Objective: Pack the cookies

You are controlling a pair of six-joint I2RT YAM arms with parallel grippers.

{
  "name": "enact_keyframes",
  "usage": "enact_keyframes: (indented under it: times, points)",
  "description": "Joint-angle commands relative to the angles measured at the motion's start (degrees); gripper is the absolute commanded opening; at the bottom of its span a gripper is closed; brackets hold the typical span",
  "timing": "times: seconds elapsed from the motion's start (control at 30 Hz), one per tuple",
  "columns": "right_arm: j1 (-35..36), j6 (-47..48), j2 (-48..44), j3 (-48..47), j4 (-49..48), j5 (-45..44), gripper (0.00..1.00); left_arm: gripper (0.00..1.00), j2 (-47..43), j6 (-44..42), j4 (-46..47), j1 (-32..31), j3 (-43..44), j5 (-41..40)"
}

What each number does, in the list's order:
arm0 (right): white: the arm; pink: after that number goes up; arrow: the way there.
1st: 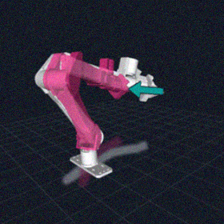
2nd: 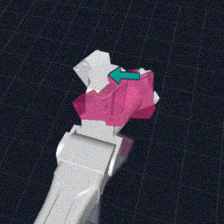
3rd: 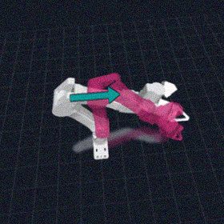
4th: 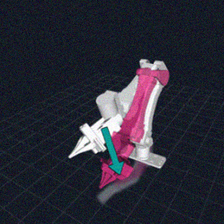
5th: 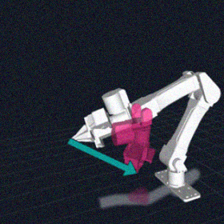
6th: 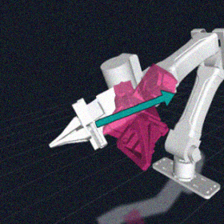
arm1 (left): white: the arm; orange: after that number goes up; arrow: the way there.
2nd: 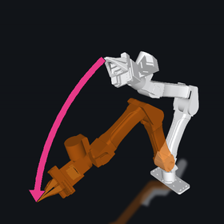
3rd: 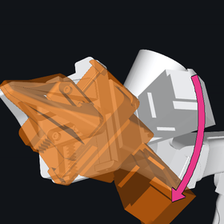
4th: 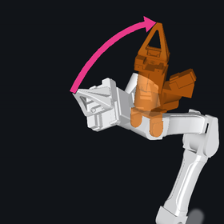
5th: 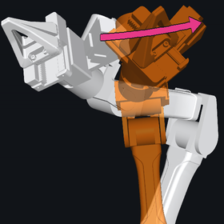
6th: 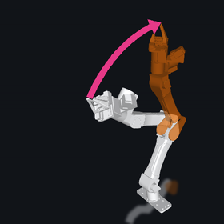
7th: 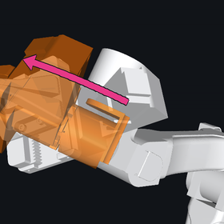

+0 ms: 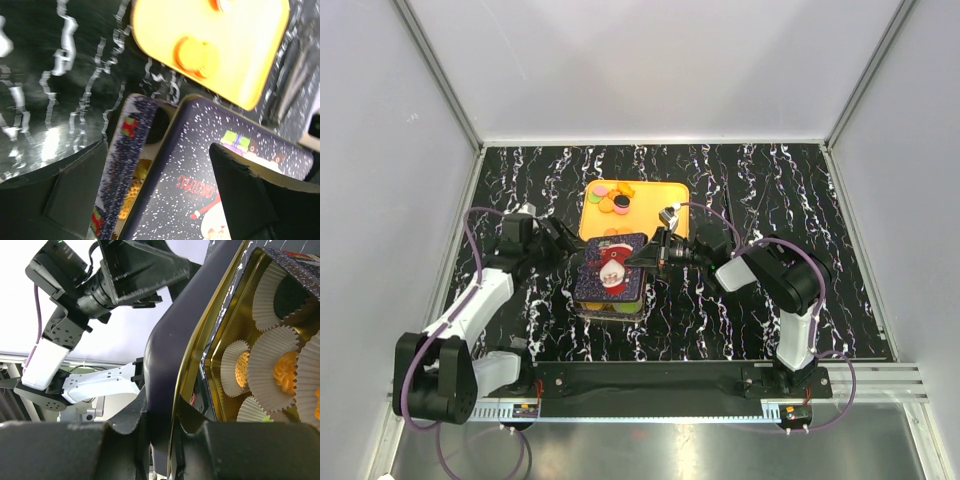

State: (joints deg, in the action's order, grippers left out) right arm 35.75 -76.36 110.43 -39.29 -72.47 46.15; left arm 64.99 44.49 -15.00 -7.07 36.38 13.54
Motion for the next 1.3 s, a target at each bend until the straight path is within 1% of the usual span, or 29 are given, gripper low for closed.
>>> enact_keyframes:
  times: [0.0, 0.13, 0.33, 0.37, 0.43, 0.5, 0.53, 0.63, 0.67, 0.73, 0.77, 0.83, 0.9, 1.0, 1.1, 1.2, 1.27]
  points:
    - [0.6, 0.4, -0.3, -0.1, -9.2, -0.2, 0.0, 0.91, 1.5, -2.8, 5.2, -0.3, -0.9, 7.5]
    - [1.3, -0.7, 0.7, 0.2, -11.6, -0.6, 0.0, 0.92, 2.3, -4.2, 6.0, -0.7, -1.5, 9.9]
    - [1.6, 0.2, 1.5, 0.7, -11.1, -1.1, 0.0, 0.92, 4.3, -5.6, 6.0, -0.9, -2.1, 12.7]
    - [1.6, 0.5, 1.2, 1.0, -10.3, -1.2, 0.01, 0.92, 4.3, -5.6, 6.0, -1.0, -2.2, 13.0]
    - [1.6, 1.8, 0.8, 1.4, -9.5, -1.5, 0.07, 0.92, 4.6, -5.6, 6.0, -1.2, -2.5, 13.0]
    - [1.6, 2.8, 0.3, 2.0, -8.4, -1.9, 0.09, 0.92, 4.8, -5.6, 6.0, -1.4, -2.7, 13.0]
    - [1.6, 2.9, 0.2, 2.2, -8.0, -2.0, 0.14, 0.92, 5.0, -5.7, 6.0, -1.4, -2.7, 12.8]
    - [1.6, 3.3, -0.1, 3.0, -7.5, -2.4, 0.22, 0.91, 5.2, -6.0, 5.7, -1.5, -2.7, 12.8]
    - [1.5, 3.5, -0.3, 3.4, -7.5, -2.5, 0.28, 0.91, 5.4, -6.1, 5.8, -1.5, -2.7, 12.9]
    - [1.4, 3.7, -0.5, 4.0, -7.4, -2.7, 0.31, 0.91, 5.6, -6.2, 5.7, -1.5, -2.7, 12.8]
    - [1.2, 3.8, -0.6, 4.6, -7.3, -2.8, 0.35, 0.91, 5.7, -6.3, 5.6, -1.5, -2.6, 12.7]
    - [0.9, 3.8, -1.0, 5.4, -7.4, -2.9, 0.38, 0.91, 5.9, -6.5, 5.5, -1.5, -2.5, 12.6]
    - [0.5, 3.8, -1.4, 6.5, -7.6, -2.8, 0.45, 0.91, 6.3, -6.7, 5.3, -1.6, -2.5, 12.7]
    - [-0.1, 3.7, -2.4, 7.9, -7.8, -2.8, 0.49, 0.91, 6.6, -6.8, 5.4, -1.6, -2.5, 12.6]
    - [-1.4, 3.8, -4.1, 9.5, -7.0, -2.6, 0.51, 0.91, 6.6, -6.8, 5.5, -1.6, -2.6, 12.5]
    - [-2.4, 4.5, -5.6, 10.6, -4.8, -2.0, 0.52, 0.91, 6.9, -6.7, 5.6, -1.6, -2.5, 12.6]
    - [-3.0, 6.0, -7.2, 10.9, -1.0, -1.8, 0.53, 0.91, 7.2, -6.7, 5.8, -1.6, -2.5, 12.7]
